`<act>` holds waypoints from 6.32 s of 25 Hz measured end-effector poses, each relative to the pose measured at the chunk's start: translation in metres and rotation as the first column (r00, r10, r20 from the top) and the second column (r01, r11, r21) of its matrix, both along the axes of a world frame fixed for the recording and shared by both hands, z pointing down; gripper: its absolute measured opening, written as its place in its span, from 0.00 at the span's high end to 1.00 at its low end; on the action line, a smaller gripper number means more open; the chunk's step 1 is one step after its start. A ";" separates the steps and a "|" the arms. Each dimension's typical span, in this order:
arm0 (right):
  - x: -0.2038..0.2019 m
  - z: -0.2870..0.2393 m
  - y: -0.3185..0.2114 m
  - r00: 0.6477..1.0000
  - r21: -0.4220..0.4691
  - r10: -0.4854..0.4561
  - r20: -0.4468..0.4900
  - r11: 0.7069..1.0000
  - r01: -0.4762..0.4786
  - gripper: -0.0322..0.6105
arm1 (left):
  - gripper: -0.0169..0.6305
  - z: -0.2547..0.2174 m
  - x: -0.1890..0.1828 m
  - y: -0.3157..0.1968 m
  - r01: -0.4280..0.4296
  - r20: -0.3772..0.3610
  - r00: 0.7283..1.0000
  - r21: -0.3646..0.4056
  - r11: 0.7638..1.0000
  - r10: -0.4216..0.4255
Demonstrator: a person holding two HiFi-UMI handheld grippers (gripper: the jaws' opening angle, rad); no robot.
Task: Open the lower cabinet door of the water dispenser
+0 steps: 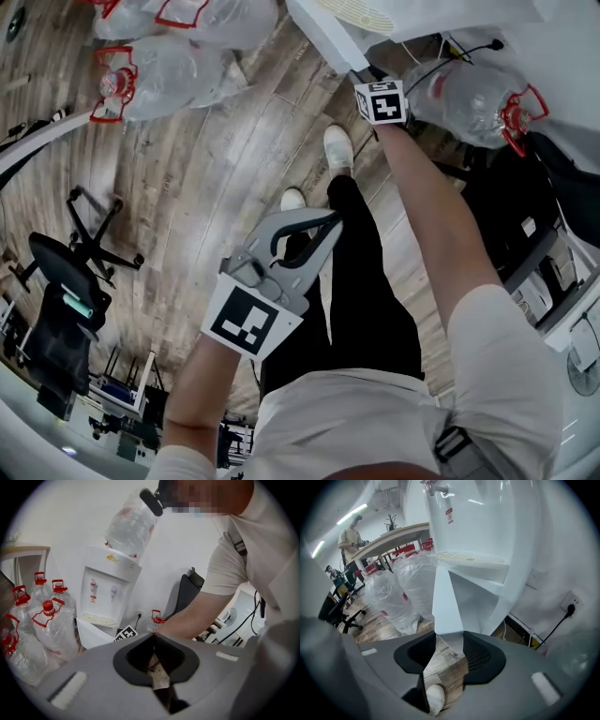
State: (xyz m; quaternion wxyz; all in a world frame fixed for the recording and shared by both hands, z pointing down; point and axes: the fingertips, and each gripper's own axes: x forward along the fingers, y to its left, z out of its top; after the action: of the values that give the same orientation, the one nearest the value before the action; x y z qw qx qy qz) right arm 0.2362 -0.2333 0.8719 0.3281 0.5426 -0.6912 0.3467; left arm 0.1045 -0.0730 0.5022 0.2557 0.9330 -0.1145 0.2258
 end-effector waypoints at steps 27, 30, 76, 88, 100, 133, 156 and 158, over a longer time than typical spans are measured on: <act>-0.209 0.010 -0.005 0.983 -0.054 -0.122 0.138 0.990 0.131 0.69 | 0.89 -0.002 -0.147 0.009 0.333 0.000 0.943 0.039 0.942 -0.333; -0.228 0.009 -0.013 0.978 -0.048 -0.145 0.149 0.987 0.154 0.69 | 0.89 -0.001 -0.157 0.012 0.356 0.000 0.934 0.041 0.934 -0.356; -0.320 -0.183 0.048 0.907 0.110 -0.345 0.241 0.939 0.327 0.76 | 0.89 -0.116 -0.193 0.051 0.312 -0.117 0.947 0.136 0.940 -0.298; -0.241 -0.410 0.190 0.901 0.280 -0.333 0.277 0.925 0.256 0.84 | 0.89 -0.206 -0.182 0.111 0.155 -0.146 0.981 0.217 0.964 -0.125; -0.204 -0.575 0.306 0.909 0.440 -0.381 0.168 0.854 0.277 0.88 | 0.89 -0.253 -0.194 0.136 0.115 -0.116 0.989 0.254 0.960 -0.088; -0.133 -0.632 0.485 0.940 0.517 -0.295 0.170 0.839 0.169 0.92 | 0.89 -0.267 -0.083 0.266 -0.051 -0.099 0.992 0.271 0.961 0.080; -0.123 -0.613 0.571 0.911 0.566 -0.348 0.223 0.807 0.169 0.93 | 0.89 -0.253 -0.091 0.362 0.020 0.006 1.000 0.257 0.966 -0.023; -0.128 -0.611 0.568 0.909 0.562 -0.352 0.223 0.809 0.175 0.94 | 0.89 -0.254 -0.097 0.358 0.032 0.002 0.999 0.257 0.966 -0.034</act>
State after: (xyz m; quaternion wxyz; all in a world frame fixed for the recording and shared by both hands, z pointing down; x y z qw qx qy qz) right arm 0.1078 0.3344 0.2610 0.0958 0.4460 -0.8724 0.1754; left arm 0.0074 0.2853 0.2486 0.1360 0.9555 -0.1593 0.2079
